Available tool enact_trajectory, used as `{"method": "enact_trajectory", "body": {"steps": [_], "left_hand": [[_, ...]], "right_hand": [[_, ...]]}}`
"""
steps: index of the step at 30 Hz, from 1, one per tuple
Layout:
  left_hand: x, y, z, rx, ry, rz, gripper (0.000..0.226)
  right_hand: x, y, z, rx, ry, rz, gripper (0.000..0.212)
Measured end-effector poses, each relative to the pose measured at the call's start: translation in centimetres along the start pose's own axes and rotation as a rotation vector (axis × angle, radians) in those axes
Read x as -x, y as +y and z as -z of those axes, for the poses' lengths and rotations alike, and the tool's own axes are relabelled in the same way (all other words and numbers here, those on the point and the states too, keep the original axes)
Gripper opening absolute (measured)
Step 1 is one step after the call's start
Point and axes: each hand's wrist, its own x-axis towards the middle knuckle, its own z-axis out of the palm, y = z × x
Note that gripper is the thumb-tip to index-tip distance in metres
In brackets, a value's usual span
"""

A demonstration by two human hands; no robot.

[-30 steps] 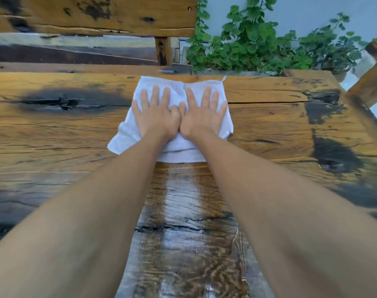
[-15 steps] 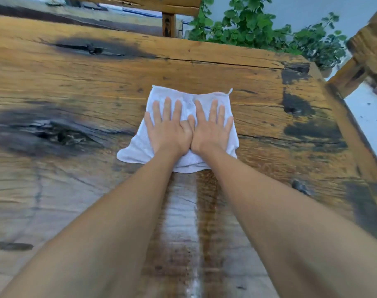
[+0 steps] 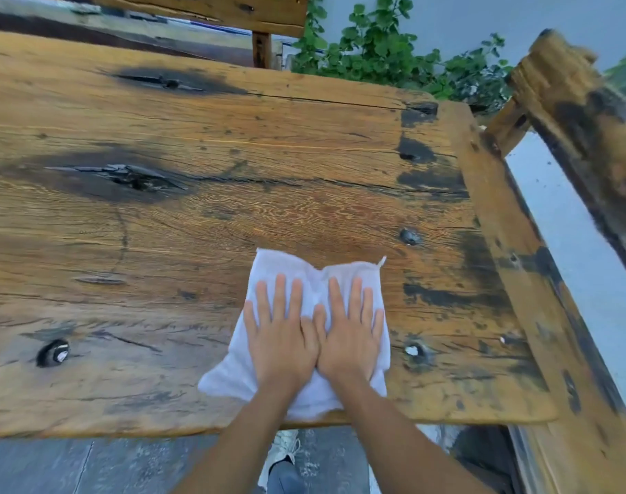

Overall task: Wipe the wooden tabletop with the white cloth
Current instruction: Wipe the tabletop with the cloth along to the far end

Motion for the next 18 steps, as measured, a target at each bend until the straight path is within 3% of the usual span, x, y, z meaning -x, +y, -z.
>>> {"method": "enact_trajectory", "body": {"steps": [8,13,18], "left_hand": [[8.2,0.8,-0.4,-0.004,-0.049,0.068,0.063],[5.4,1.4,-0.5,-0.012,-0.045,0.117,0.064],[-0.6,2.9,-0.4,-0.026,-0.031,0.137,0.064]], "right_hand": [[8.3,2.2,0.7,-0.005,-0.053,-0.19,0.068],[5.3,1.6,0.7,0.008,-0.095,-0.279,0.068],[-1.2,1.0,0.5,0.019,-0.057,-0.236,0.078]]}}
